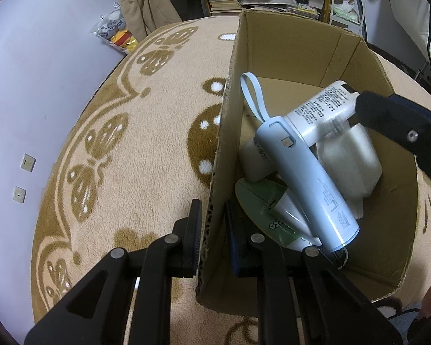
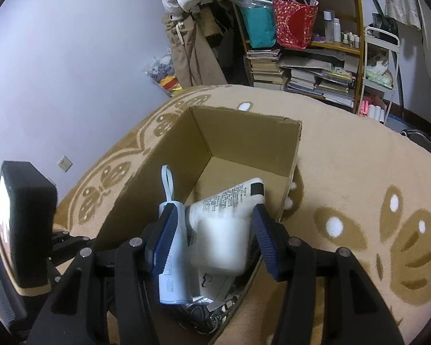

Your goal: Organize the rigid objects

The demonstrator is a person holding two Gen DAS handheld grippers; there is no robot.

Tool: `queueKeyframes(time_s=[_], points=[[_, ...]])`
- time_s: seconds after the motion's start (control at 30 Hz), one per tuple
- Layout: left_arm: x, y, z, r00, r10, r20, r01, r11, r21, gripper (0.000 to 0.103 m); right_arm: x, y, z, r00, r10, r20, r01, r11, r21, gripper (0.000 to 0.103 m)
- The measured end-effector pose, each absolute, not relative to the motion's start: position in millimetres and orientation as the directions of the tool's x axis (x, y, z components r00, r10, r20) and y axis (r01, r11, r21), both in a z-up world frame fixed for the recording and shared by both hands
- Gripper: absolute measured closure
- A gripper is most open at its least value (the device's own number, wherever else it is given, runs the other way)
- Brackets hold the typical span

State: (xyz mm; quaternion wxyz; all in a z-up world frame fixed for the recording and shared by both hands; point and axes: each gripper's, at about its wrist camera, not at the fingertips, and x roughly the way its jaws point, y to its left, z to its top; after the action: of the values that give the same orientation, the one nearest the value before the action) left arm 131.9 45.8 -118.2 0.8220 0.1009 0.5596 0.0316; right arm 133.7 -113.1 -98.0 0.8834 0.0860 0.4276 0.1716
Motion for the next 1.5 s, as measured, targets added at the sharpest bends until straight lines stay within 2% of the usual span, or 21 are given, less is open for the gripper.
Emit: queueKeyframes(time_s=[0.2, 0.27, 0.3, 0.5, 0.53, 0.6, 0.67, 0.87, 1.03, 1.5], points=[[130.2, 44.4, -118.2, 0.380, 0.174, -0.909, 0.065, 0.975, 0.214, 0.086, 128.3, -123.1, -93.3, 0.565, 0.366, -0.740, -0.214, 0.930, 0.297, 0.044], [128.9, 43.2, -115.7, 0.387, 0.173, -0.906, 0.071, 0.974, 0.216, 0.086, 125.8, -126.3, -88.6, 0.563, 0.361, -0.743, -0.211, 0.932, 0.293, 0.036], [127.9, 43.0, -114.0, 0.393, 0.173, -0.903, 0.073, 0.973, 0.218, 0.086, 123.2, -129.0, -86.2, 0.570, 0.347, -0.745, -0.201, 0.938, 0.283, 0.028], [120.0, 39.8, -102.0, 0.426, 0.149, -0.892, 0.091, 0.974, 0.206, 0.084, 108.0, -144.2, -74.8, 0.597, 0.324, -0.734, -0.170, 0.945, 0.279, 0.025], [118.5, 39.3, -100.4, 0.428, 0.146, -0.892, 0.095, 0.974, 0.205, 0.082, 105.9, -147.1, -74.0, 0.599, 0.319, -0.734, -0.158, 0.946, 0.282, 0.022], [114.8, 38.6, -96.2, 0.433, 0.138, -0.891, 0.098, 0.975, 0.198, 0.070, 100.2, -154.2, -72.2, 0.606, 0.304, -0.735, -0.132, 0.950, 0.284, 0.015], [110.5, 37.8, -90.5, 0.449, 0.132, -0.884, 0.096, 0.976, 0.195, 0.039, 96.4, -157.9, -69.8, 0.615, 0.289, -0.733, -0.114, 0.953, 0.280, 0.013], [97.3, 30.7, -71.2, 0.528, 0.151, -0.836, 0.105, 0.965, 0.240, 0.011, 81.0, -175.6, -65.8, 0.631, 0.228, -0.742, -0.046, 0.965, 0.258, 0.002], [89.4, 24.0, -60.4, 0.569, 0.141, -0.810, 0.123, 0.959, 0.254, 0.007, 68.3, -185.7, -61.9, 0.640, 0.202, -0.741, -0.016, 0.968, 0.249, 0.001], [60.2, 15.2, -23.3, 0.676, 0.095, -0.731, 0.119, 0.964, 0.236, 0.007, 31.4, -203.3, -54.1, 0.693, 0.146, -0.705, 0.046, 0.968, 0.246, 0.000]])
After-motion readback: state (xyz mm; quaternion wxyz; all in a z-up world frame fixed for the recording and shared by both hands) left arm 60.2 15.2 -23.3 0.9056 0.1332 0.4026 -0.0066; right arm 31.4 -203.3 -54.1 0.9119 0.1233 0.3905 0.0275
